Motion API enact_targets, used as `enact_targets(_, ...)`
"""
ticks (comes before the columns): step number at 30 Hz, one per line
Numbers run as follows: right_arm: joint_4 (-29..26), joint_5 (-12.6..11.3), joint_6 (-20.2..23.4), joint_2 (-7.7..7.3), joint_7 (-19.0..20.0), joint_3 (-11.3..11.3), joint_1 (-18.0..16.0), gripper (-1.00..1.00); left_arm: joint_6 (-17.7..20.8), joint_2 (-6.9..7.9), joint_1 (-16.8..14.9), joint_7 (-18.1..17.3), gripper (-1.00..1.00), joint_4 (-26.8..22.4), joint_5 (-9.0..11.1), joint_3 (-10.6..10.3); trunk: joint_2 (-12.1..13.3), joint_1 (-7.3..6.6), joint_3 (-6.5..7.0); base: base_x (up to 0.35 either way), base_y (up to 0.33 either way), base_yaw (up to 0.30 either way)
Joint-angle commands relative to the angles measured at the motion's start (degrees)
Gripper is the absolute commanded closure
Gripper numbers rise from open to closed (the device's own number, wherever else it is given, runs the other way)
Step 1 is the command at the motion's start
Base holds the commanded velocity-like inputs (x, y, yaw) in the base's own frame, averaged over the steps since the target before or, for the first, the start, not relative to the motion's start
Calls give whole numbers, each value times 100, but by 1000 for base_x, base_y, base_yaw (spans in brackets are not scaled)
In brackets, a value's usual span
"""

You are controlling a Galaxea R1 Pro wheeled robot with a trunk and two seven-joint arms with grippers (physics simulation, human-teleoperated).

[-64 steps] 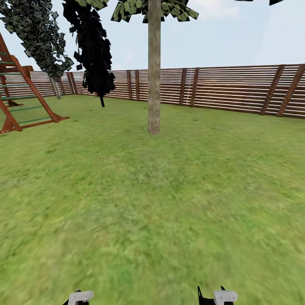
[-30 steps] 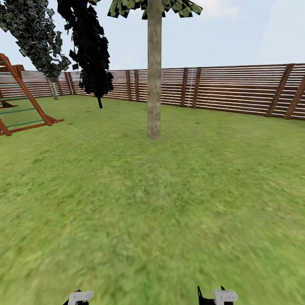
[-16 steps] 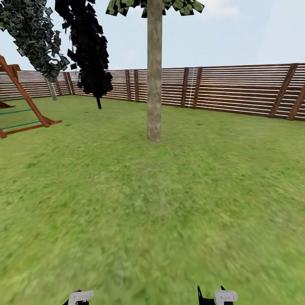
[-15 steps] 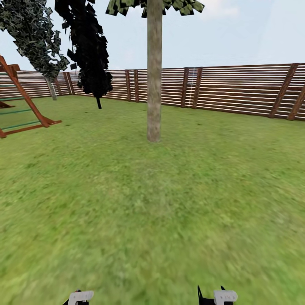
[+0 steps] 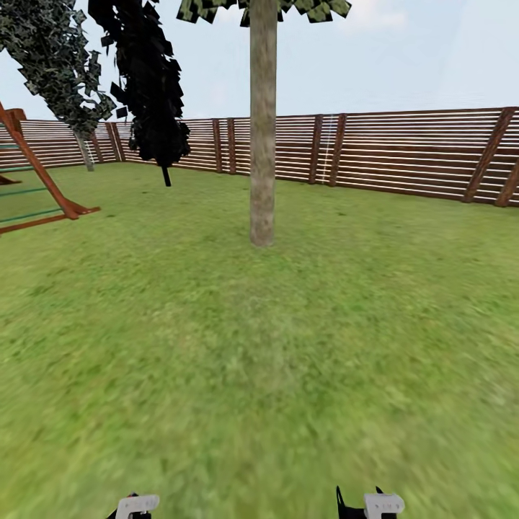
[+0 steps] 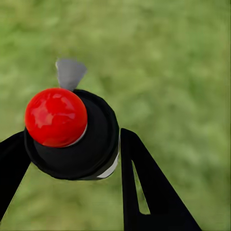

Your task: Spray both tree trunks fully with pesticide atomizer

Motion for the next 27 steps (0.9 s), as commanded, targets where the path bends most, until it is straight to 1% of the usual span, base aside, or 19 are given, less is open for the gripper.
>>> enact_targets(1, 0, 0, 0, 0, 0, 0, 2, -100, 0, 0, 0, -1, 100, -1, 0, 0, 0, 0, 0, 338, 0, 0)
enact_targets(27, 0, 0, 0, 0, 0, 0, 3, -100, 0, 0, 0, 2, 100, -1, 0, 0, 0, 0, 0, 338, 0, 0)
